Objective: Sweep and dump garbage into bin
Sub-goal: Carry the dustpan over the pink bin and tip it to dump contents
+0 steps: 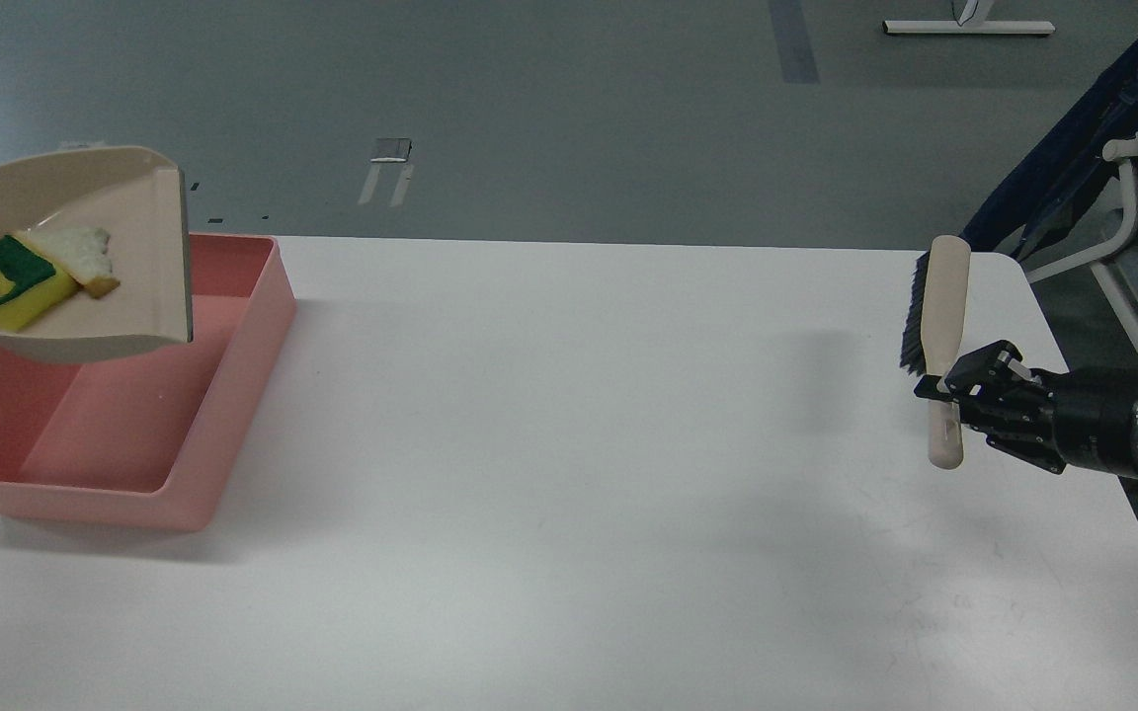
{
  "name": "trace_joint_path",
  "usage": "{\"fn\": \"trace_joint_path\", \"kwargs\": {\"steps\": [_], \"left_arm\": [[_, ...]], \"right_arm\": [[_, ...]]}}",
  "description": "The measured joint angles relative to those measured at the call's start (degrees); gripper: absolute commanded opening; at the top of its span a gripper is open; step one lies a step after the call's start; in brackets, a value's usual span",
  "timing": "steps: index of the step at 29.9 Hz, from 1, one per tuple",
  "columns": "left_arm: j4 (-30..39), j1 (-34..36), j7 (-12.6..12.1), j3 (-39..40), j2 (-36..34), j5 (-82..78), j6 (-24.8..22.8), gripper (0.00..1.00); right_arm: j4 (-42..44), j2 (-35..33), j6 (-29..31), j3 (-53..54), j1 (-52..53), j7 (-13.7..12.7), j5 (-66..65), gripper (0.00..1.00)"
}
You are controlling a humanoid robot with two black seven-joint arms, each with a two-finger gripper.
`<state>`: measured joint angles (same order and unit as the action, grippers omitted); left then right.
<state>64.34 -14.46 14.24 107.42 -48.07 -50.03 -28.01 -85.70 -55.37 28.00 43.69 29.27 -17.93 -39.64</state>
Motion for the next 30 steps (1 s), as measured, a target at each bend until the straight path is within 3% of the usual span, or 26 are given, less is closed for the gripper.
{"fn": "trace_joint_path", "kwargs": {"steps": [12, 23, 30], "left_arm": [[0.06, 0.03, 7.47, 0.06, -4.03, -17.94, 0.61, 0.0], [0.57, 0.0, 8.82, -1.77, -9.51, -22.92, 6.69, 0.0], [0.88, 0.22, 12.25, -5.01, -10.99, -34.67, 15.55, 0.0]], "right_arm": [[-0.08, 0.4, 0.0, 0.02, -0.17, 0.11, 0.0, 0.0], [-0.5, 0.44, 0.0, 0.03, -0.45, 0.1, -0.08, 0.0], [-0.93, 0.44, 0.0, 0.03, -0.93, 0.08, -0.07, 0.0]]}}
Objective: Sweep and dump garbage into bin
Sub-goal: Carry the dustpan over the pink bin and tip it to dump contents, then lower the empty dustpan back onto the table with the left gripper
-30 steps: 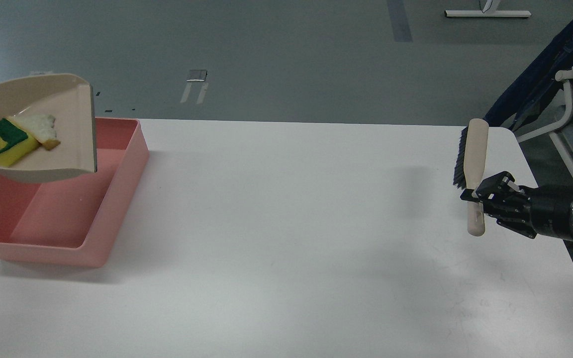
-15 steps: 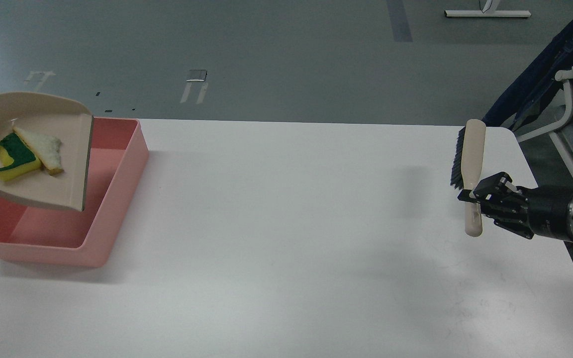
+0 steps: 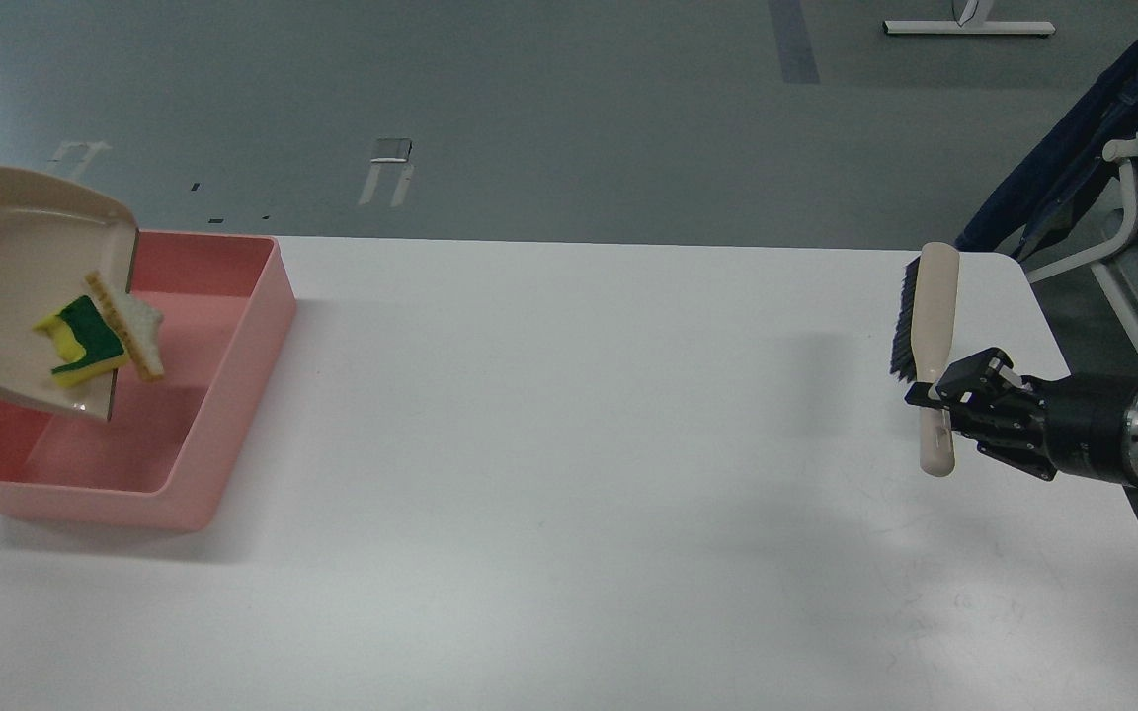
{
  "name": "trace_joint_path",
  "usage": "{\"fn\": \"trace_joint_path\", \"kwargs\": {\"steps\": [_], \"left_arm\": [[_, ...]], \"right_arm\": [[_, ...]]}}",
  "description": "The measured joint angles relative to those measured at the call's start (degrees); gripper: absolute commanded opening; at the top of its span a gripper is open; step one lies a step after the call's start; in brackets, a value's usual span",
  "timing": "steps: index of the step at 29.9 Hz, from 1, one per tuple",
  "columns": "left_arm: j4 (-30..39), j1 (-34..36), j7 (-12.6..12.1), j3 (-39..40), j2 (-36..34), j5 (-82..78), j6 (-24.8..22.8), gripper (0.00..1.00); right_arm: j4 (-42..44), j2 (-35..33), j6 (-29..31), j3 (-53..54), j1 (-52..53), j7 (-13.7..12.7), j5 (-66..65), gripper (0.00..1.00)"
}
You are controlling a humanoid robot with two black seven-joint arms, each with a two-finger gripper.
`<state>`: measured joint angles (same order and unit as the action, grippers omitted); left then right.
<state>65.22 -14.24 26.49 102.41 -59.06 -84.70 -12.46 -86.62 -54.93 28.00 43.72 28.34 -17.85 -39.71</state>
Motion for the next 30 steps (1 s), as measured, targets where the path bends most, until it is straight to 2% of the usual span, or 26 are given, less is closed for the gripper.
{"fn": "trace_joint_path", "kwargs": {"steps": [5, 8, 11, 15, 17, 21, 24, 27, 30], "left_arm": [[0.0, 0.02, 0.57, -4.07, -2.81, -2.85, 7.05, 0.0], [0.0, 0.41, 0.6, -5.54, -4.1, -2.18, 9.06, 0.0], [0.0, 2.31, 0.61, -5.66, -4.31, 2.41, 8.43, 0.0], [0.0, 5.36, -0.31, -5.85, -5.29, 16.83, 2.02, 0.0], [0.0, 6.69, -1.87, -5.85, -6.4, 25.39, -2.15, 0.0], [1.8, 9.4, -7.45, -5.5, -7.09, 37.12, -6.79, 0.0], [5.98, 12.47, -11.97, -5.82, -5.64, 39.74, -7.29, 0.0], [9.98, 14.95, -15.16, -7.18, -1.52, 40.03, -7.2, 0.0], [12.9, 21.09, -18.95, -13.1, 4.29, 38.86, -6.41, 0.0]], "right_arm": [[-0.04, 0.0, 0.0, 0.0, -0.12, 0.0, 0.0, 0.0], [-0.04, 0.0, 0.0, 0.03, -0.13, 0.0, 0.0, 0.0], [-0.04, 0.0, 0.0, 0.05, -0.13, 0.0, 0.0, 0.0], [-0.04, 0.0, 0.0, 0.05, -0.13, 0.0, 0.03, 0.0], [-0.04, 0.0, 0.0, 0.05, -0.13, 0.0, 0.05, 0.0], [-0.07, 0.0, 0.0, 0.06, -0.13, 0.0, 0.06, 0.0], [-0.07, 0.0, 0.0, 0.06, -0.16, 0.02, 0.06, 0.0], [-0.07, 0.0, 0.0, 0.09, -0.35, 0.04, 0.06, 0.0], [-0.43, 0.0, 0.0, 0.14, -0.47, 0.04, 0.06, 0.0]]}}
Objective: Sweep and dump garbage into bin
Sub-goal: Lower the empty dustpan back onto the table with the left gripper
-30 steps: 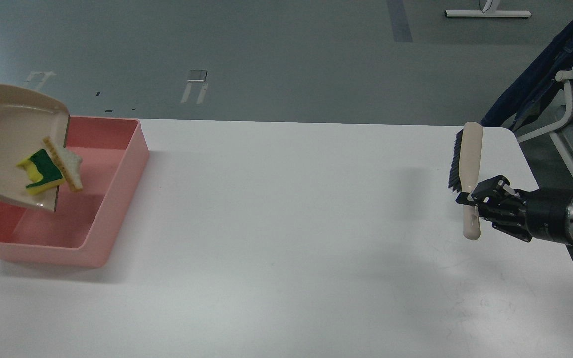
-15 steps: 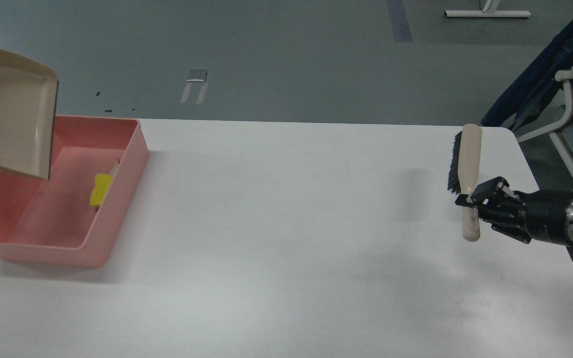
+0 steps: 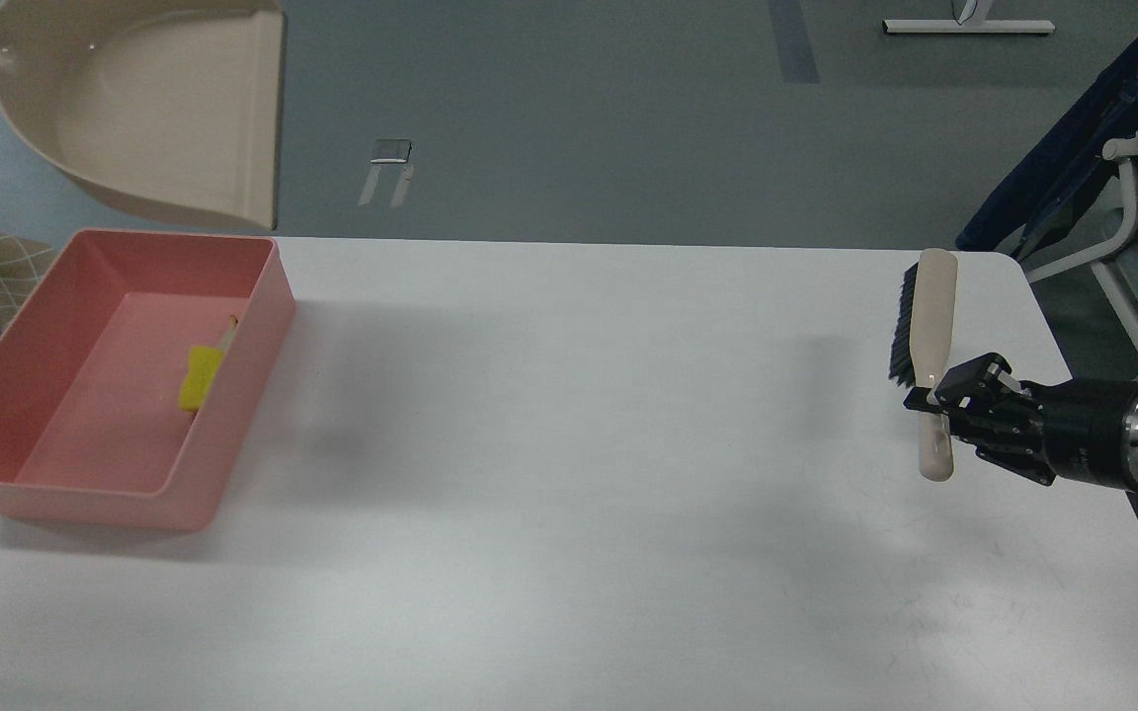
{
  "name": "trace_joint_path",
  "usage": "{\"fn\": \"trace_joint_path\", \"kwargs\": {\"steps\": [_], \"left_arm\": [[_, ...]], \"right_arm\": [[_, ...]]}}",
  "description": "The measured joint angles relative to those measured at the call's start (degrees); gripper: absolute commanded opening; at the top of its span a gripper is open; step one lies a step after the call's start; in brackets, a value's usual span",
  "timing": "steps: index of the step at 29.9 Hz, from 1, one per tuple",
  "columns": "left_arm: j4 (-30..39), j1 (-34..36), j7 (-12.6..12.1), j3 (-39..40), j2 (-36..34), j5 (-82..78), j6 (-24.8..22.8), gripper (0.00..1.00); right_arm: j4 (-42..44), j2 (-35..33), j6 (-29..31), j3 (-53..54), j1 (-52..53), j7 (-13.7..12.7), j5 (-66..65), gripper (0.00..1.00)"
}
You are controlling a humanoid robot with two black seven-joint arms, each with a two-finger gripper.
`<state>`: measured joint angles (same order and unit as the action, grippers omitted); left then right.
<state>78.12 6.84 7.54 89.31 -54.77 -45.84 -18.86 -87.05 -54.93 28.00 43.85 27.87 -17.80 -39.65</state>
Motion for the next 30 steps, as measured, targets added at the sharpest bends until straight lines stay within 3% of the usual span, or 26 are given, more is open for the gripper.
{"fn": "trace_joint_path", "kwargs": {"steps": [4, 10, 15, 30], "left_arm": [[0.85, 8.21, -2.83, -10.79, 7.41, -4.37, 3.21, 0.0], [0.56, 15.36, -3.45, -24.92, 16.99, -9.65, 9.56, 0.0], [0.09, 16.95, -3.47, -33.9, 23.95, -14.41, 13.97, 0.0], [-10.65, 16.36, -2.69, -37.81, 35.61, -21.87, 16.01, 0.0]], "right_arm": [[-0.32, 0.0, 0.0, 0.01, -0.09, 0.0, -0.06, 0.0], [-0.34, 0.0, 0.0, 0.01, -0.12, -0.05, -0.08, 0.0], [-0.33, 0.0, 0.0, 0.01, -0.75, -0.05, -0.15, 0.0], [-0.45, 0.06, 0.0, -0.08, -1.24, -0.05, -0.16, 0.0]]}}
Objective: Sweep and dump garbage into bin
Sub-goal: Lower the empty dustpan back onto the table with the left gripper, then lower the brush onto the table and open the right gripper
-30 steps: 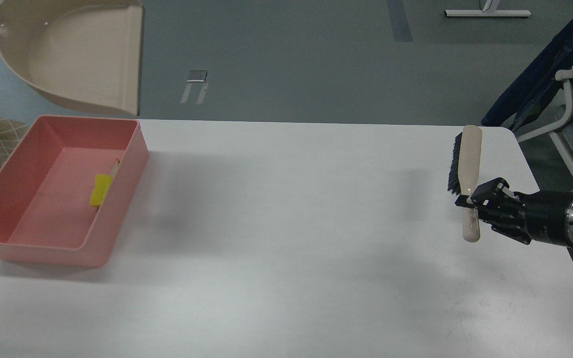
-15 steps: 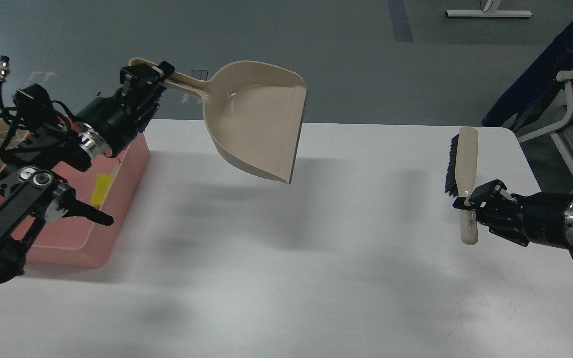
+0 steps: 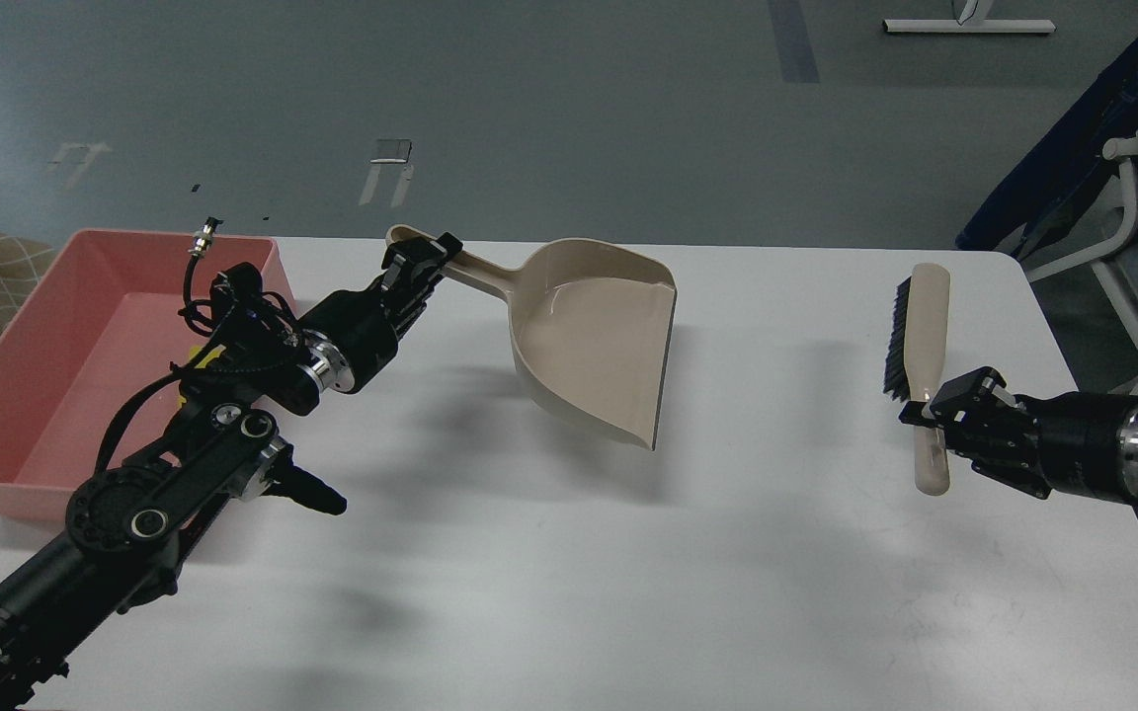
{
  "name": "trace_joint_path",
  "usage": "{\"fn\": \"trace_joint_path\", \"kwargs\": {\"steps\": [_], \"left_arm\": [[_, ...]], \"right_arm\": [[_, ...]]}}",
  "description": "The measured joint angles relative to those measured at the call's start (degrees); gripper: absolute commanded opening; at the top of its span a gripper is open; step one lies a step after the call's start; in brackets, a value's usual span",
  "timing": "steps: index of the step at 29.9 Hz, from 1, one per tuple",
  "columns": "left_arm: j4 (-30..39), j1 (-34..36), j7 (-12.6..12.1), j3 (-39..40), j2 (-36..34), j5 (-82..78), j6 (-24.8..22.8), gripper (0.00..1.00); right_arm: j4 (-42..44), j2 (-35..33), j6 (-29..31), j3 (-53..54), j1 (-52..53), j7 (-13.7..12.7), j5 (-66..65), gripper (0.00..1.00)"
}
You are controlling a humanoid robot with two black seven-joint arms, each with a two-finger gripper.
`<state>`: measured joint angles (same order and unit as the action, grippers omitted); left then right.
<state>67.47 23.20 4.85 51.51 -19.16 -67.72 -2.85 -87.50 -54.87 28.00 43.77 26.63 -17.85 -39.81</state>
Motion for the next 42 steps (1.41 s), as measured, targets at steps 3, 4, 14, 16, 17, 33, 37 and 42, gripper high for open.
{"fn": "trace_joint_path", "kwargs": {"steps": [3, 4, 14, 16, 17, 33, 37, 42], "left_arm": [[-0.83, -0.43, 0.39, -1.16, 1.21, -1.53, 0.38, 0.0], [-0.91, -0.63, 0.44, -1.31, 1.44, -1.77, 0.53, 0.0], [-2.14, -1.28, 0.52, -1.49, 2.14, -2.07, 0.84, 0.0], [-2.55, -1.45, 0.59, -1.49, 2.62, -2.08, 0.84, 0.0], [-2.64, -1.71, 0.61, -1.49, 2.79, -2.07, 0.84, 0.0], [-2.79, -2.97, 0.6, -1.41, 3.25, -1.99, 1.75, 0.64], [-2.79, -2.98, 0.79, -1.4, 3.25, -1.87, 1.93, 0.74], [-2.79, -3.08, 2.06, -1.4, 3.25, -1.52, 1.97, 0.97]], "right_arm": [[-0.01, 0.01, 0.0, 0.0, -0.01, 0.0, 0.0, 0.0], [-0.01, 0.01, 0.0, 0.0, -0.04, 0.0, 0.0, 0.0], [-0.14, 0.01, 0.0, 0.0, -0.43, 0.0, 0.0, 0.0], [-0.31, 0.01, 0.0, 0.0, -0.43, 0.0, 0.0, 0.0], [-0.36, 0.01, 0.0, 0.0, -0.43, 0.0, 0.0, 0.0], [-0.59, 0.01, 0.0, -0.09, -0.5, 0.0, 0.0, 0.0], [-0.59, 0.01, 0.0, -0.07, -0.52, 0.0, 0.0, 0.0], [-0.58, 0.07, 0.0, -0.01, -0.52, 0.0, 0.0, 0.0]]}}
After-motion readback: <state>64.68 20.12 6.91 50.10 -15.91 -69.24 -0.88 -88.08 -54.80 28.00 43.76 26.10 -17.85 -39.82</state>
